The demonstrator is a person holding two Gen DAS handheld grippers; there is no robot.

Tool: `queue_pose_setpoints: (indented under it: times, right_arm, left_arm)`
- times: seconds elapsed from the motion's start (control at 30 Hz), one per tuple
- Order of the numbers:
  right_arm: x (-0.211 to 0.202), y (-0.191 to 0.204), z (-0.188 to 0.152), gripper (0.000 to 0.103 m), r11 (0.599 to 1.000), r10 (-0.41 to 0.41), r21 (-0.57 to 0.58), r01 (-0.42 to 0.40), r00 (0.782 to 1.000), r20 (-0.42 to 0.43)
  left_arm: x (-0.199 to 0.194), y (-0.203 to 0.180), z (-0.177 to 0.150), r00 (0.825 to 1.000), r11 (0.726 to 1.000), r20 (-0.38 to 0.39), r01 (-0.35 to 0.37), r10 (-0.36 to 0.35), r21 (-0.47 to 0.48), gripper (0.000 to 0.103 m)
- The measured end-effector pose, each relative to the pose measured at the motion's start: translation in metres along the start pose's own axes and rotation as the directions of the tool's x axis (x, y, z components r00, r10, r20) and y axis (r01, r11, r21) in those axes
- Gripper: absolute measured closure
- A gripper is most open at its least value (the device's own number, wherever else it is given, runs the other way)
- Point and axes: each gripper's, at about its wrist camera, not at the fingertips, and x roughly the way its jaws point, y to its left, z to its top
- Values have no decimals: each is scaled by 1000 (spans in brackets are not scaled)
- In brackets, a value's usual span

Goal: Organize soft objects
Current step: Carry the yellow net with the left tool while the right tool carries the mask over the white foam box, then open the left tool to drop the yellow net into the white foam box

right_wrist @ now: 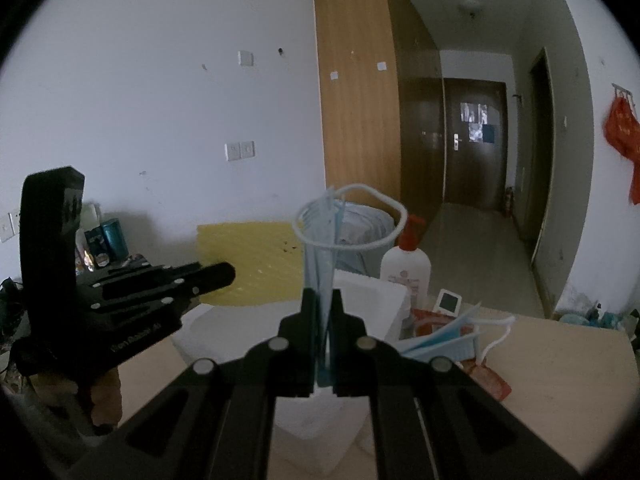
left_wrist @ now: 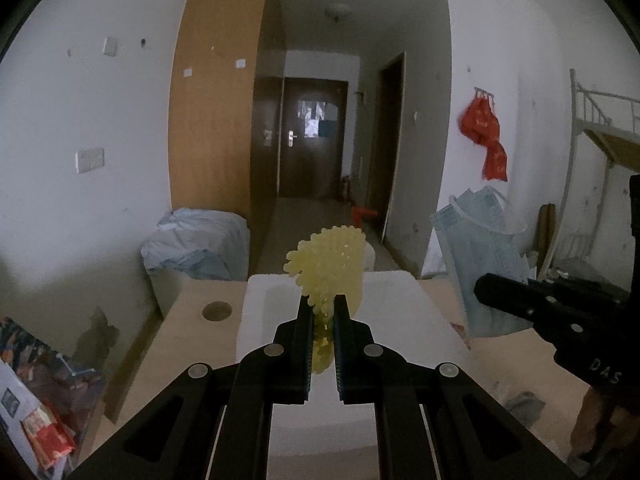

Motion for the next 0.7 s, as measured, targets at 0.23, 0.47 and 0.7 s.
queue_pose_setpoints:
  times: [0.23,0.47,0.7]
  right_arm:
    - [1,-1,0,95,1000,1,1,-1,1000,-1]
    - [1,-1,0,95,1000,1,0,-1,1000,-3]
    - [1,-1,-1,95,1000,1,-4,-1,1000,-4]
  left_arm:
    - [3,-2,-1,999,999,-10,-37,37,0,91]
    - [1,-4,-1,997,997,-4,-77,77,15,18]
    - [-8,2,-1,996,996,30,-87,87,-8,17]
